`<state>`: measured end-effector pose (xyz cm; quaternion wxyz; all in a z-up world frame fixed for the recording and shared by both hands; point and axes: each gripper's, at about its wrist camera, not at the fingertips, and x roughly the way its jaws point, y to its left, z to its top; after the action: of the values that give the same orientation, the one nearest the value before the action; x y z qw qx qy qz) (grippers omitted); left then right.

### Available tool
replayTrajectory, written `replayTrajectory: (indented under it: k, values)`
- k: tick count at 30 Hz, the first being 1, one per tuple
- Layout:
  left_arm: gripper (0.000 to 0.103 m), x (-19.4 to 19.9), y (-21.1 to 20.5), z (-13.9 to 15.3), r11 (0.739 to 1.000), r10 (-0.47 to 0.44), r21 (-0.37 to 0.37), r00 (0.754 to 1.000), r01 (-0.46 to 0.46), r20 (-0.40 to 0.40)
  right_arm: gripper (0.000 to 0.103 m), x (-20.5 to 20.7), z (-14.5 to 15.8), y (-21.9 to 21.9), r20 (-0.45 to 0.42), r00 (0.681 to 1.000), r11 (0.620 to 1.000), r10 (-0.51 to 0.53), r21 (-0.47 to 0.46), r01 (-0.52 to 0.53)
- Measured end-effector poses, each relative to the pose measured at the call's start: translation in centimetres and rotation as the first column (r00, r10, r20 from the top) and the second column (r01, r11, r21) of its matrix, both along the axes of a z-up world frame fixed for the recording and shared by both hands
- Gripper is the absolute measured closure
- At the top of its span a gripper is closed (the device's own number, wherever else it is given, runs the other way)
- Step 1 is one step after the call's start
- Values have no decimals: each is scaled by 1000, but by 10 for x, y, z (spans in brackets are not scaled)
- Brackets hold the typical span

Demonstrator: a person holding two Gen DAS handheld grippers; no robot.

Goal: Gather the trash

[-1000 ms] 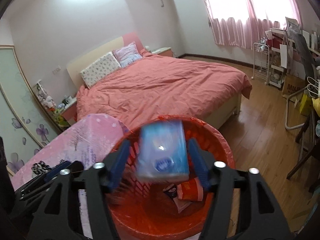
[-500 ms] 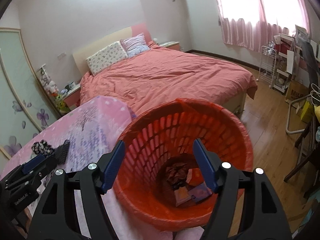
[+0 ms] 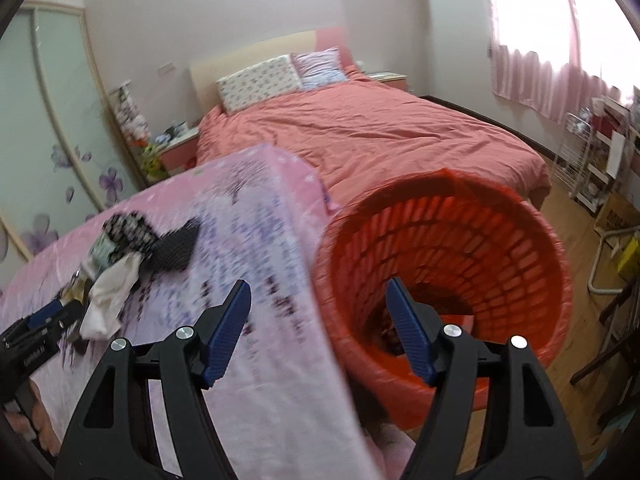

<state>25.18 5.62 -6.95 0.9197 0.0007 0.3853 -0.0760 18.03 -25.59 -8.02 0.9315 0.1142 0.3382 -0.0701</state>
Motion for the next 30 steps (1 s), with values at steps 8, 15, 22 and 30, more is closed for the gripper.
replayTrajectory:
  k: [8,15,22,30]
  values:
    - [54,10,22,-23,1000,23,1,995,-23,-92,33,-1,-7,37,-31,997,997,72,-16,-73]
    - [71,22,24,-33,997,64,58,993,-59,-95,33,1,-11,62,-43,993,993,112,-27,-113]
    - [71,23,55,-31,988,135,87,986,-127,-94,33,9,-14,102,-51,980,981,195,-12,-195]
    - [70,22,73,-30,991,127,57,987,-122,-100,33,46,-14,156,-47,960,959,277,77,-273]
